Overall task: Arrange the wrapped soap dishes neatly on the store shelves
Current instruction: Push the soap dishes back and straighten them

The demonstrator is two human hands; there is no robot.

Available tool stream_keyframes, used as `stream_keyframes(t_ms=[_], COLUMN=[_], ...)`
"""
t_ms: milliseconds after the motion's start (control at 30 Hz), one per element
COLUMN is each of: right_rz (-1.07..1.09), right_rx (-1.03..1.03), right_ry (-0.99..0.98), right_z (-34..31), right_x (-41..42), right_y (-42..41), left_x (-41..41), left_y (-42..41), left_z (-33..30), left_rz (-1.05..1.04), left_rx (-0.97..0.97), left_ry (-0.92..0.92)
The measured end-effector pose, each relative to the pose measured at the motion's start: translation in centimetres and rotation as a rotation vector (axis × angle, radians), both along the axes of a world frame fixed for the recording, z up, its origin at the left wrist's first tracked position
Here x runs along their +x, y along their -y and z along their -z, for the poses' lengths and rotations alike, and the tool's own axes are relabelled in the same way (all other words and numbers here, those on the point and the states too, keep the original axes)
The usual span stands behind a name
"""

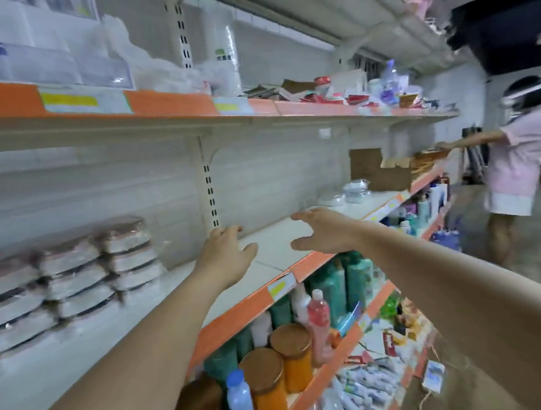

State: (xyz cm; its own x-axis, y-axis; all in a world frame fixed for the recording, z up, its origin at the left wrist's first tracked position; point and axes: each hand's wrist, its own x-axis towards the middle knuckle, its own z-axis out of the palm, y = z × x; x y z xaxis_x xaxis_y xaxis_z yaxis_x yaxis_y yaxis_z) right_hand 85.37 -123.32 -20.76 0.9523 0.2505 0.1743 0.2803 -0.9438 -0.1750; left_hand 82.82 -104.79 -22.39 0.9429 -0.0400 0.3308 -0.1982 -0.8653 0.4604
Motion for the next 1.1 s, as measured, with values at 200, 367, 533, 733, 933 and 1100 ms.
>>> stream_keyframes(t_ms=[200,367,533,733,933,1100], right_rz=[0.106,0.134,0.154,0.202,0.208,0.185], right_rx=[-0.020,0.004,-0.005,-0.043,-0.014,0.020], right_ry=[-0.054,-0.098,-0.106,-0.103,-0.122,-0.147], right_z=[0.1,1.4,3.1,3.2,2.7,4.5], right_x=[2.8,6.4,11.6,21.8,32.5,40.7], right_y=[11.7,18.4,23.2,28.2,32.1,35.3], left_x=[4.4,9.3,15.7,27.6,39.0,46.3], left_y=[11.8,18.1,23.4,28.9,34.2,37.5], left_z=[0.3,0.7,2.1,3.5,3.7,5.0], left_rz=[0.064,0.094,0.146,0.184,0.170,0.157], left_rx=[0.000,0.039,0.057,0.036,0.024,0.059], left_ry=[-0.026,-0.042,-0.072,-0.083,-0.127,-0.165])
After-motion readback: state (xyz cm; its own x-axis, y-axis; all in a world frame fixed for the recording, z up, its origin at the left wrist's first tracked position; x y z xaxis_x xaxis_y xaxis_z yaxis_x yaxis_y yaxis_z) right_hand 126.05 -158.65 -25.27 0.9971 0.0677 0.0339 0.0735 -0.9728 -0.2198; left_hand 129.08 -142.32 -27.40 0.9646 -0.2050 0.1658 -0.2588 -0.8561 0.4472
